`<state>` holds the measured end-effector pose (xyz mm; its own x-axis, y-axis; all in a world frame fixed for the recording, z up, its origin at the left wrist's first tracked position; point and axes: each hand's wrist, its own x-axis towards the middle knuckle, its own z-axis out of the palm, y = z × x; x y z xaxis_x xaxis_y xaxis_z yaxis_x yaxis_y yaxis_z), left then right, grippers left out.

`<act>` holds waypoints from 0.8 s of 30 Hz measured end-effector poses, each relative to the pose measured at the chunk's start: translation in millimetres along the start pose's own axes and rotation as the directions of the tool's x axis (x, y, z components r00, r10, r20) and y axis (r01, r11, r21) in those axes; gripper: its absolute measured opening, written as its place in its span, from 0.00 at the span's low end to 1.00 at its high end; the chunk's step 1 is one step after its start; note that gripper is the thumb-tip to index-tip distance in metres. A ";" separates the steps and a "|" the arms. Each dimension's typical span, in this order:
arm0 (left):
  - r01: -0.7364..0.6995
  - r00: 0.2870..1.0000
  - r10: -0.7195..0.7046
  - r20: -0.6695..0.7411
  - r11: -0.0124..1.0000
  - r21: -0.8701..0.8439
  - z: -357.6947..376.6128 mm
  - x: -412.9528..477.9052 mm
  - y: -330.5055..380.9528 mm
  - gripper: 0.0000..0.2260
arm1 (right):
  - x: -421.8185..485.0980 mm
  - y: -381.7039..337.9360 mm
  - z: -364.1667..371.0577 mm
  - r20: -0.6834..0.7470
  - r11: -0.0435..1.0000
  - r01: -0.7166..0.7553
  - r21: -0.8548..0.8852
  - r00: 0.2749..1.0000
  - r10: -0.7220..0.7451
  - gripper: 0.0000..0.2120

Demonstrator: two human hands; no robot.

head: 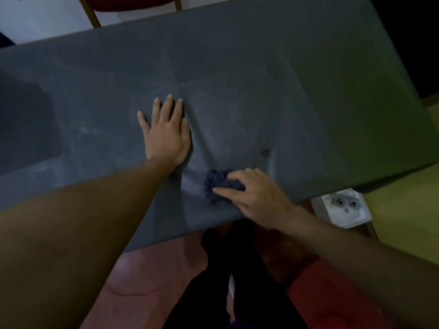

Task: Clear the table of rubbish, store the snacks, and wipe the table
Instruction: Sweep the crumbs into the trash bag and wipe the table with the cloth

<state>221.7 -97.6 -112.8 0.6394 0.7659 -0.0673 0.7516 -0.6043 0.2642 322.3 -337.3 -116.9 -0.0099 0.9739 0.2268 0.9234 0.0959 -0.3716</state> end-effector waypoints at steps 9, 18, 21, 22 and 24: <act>-0.055 0.994 0.045 0.099 0.993 0.100 20.8 4.1 37.8 0.27 | -2.8 2.1 5.8 -0.194 0.938 -0.347 0.005 0.920 0.341 0.17; -0.050 0.995 0.039 0.097 0.993 0.110 22.8 5.5 39.1 0.27 | 40.2 101.4 -28.6 -0.331 0.724 -0.684 -0.090 0.706 0.626 0.20; -0.052 0.993 0.040 0.110 0.993 0.108 23.7 7.5 38.7 0.27 | 32.3 66.3 -14.3 -0.272 0.830 -0.552 -0.084 0.814 0.514 0.18; -0.053 0.993 0.041 0.109 0.993 0.108 24.0 8.0 38.7 0.27 | 25.6 54.8 -10.3 -0.224 0.889 -0.453 -0.071 0.875 0.428 0.18; -0.051 0.994 0.041 0.097 0.993 0.110 24.0 7.9 39.4 0.27 | 18.4 50.0 -12.3 -0.101 0.966 -0.248 -0.078 0.966 0.240 0.17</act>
<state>260.2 -120.6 -126.0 0.6820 0.7159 -0.1492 0.7312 -0.6631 0.1601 373.0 -317.1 -120.2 0.2508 0.9425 0.2210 0.9242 -0.1651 -0.3445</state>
